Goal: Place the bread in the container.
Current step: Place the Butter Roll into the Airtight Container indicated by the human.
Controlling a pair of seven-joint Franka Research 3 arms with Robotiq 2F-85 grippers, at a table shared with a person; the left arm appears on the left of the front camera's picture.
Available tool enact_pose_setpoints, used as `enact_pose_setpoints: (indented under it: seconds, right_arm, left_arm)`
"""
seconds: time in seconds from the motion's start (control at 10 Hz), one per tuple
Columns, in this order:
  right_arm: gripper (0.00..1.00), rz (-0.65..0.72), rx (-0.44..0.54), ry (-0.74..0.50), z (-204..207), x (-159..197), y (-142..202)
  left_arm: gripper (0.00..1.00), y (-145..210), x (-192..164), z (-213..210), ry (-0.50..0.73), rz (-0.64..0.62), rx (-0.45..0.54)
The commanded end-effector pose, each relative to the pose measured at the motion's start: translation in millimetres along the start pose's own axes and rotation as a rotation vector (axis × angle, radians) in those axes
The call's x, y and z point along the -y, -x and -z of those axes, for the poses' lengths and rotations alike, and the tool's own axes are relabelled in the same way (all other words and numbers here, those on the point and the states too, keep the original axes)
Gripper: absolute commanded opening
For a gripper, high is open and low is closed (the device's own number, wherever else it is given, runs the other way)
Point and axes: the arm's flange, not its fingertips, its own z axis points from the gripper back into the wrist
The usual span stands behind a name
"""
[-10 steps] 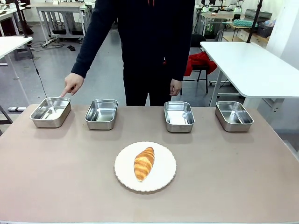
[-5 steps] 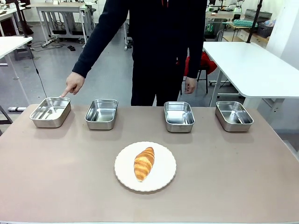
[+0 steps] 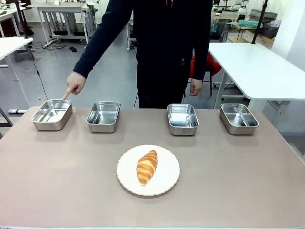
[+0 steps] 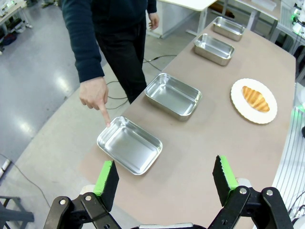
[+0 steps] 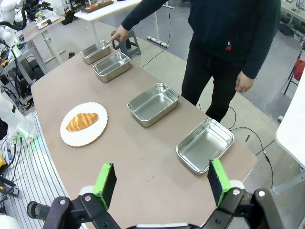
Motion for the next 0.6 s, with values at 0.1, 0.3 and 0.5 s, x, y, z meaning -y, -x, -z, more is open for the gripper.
enact_pose_setpoints:
  seconds: [0.1,0.3,0.5]
  right_arm:
    - [1.0,-0.012,0.021,-0.004,-0.1,0.4,-2.4]
    - [1.0,-0.012,0.021,-0.004,-0.1,0.4,-2.4]
    - [1.0,-0.012,0.021,-0.004,-0.1,0.4,-2.4]
  left_arm:
    - [1.0,-0.6,0.7,-1.2,0.0,0.014,0.007]
    - [1.0,-19.8,17.3,20.2,-0.014,-0.079,-0.035]
    - [1.0,-62.1,49.7,67.5,0.006,-0.142,-0.1]
